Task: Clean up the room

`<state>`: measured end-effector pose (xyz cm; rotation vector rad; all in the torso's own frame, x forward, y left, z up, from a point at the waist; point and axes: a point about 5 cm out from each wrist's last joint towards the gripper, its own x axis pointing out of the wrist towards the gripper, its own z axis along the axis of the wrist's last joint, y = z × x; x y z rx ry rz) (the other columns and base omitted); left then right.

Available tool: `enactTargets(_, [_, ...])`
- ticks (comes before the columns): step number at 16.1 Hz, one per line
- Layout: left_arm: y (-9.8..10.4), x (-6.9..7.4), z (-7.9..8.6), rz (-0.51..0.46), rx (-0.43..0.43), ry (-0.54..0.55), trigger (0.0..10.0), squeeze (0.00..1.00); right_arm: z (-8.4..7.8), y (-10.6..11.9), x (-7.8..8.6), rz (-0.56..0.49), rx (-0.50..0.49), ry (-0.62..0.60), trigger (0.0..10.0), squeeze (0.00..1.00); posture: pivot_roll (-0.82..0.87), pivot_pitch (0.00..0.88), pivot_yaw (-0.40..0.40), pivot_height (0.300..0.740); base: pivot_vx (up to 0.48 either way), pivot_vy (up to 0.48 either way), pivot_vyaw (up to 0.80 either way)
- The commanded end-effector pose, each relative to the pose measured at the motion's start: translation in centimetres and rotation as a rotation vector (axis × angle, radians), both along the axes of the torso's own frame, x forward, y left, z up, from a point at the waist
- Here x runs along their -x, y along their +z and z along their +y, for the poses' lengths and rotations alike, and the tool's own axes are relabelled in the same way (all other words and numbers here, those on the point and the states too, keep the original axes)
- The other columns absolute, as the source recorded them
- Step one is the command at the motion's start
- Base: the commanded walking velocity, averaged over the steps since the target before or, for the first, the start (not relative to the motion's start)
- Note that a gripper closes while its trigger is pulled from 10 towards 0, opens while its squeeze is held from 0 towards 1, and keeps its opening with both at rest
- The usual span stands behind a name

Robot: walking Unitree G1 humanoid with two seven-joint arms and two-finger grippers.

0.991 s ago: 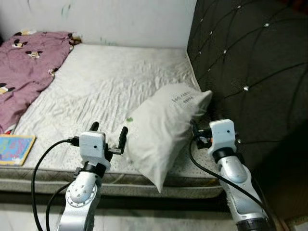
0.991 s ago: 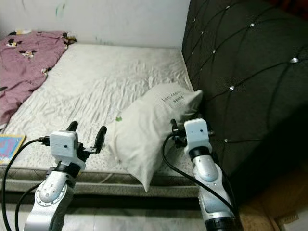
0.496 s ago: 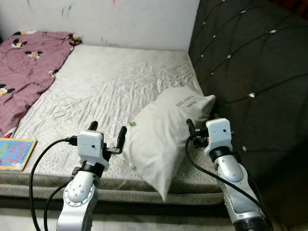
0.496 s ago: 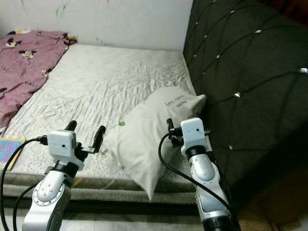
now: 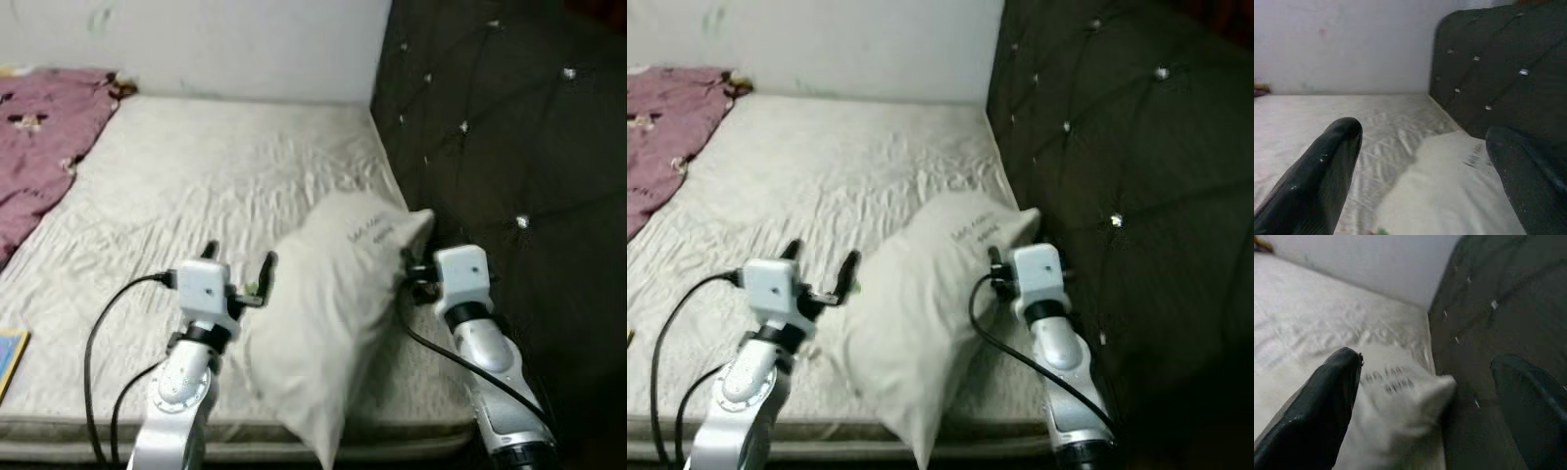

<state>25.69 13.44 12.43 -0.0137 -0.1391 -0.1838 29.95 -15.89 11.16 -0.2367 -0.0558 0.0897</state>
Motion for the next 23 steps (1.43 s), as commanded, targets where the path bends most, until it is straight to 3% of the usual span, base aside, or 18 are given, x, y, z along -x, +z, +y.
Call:
enactTargets(1, [-0.3,0.2,1.3,0.017,-0.022,0.053,10.0,0.00,1.4,0.9,-0.3,-0.040,-0.010,0.044,10.0,0.00,-0.03,0.049,-0.048,0.740,0.000,0.000,0.00])
enactTargets(10, [-0.6,0.2,1.5,0.039,-0.020,0.093,10.0,0.00,1.4,0.8,-0.4,-0.032,-0.013,0.048,10.0,0.00,-0.03,0.061,-0.049,0.740,0.000,0.000,0.00])
enactTargets(14, [-1.1,0.9,2.5,0.091,0.011,0.153,10.0,0.00,1.3,-0.5,-0.3,0.052,-0.004,0.053,10.0,0.00,-0.02,0.086,-0.054,0.740,0.000,0.000,0.00])
enactTargets(20, [-0.7,0.8,2.0,0.074,-0.002,0.130,10.0,0.00,1.5,-0.4,-0.3,0.063,-0.005,0.064,10.0,0.00,-0.03,0.100,-0.056,0.740,0.000,0.000,0.00])
enactTargets(23, [-0.7,0.8,2.5,0.092,-0.007,0.155,10.0,0.00,1.6,-1.7,0.0,0.191,-0.017,0.077,10.0,0.00,-0.03,0.125,-0.058,0.740,0.000,0.000,0.00])
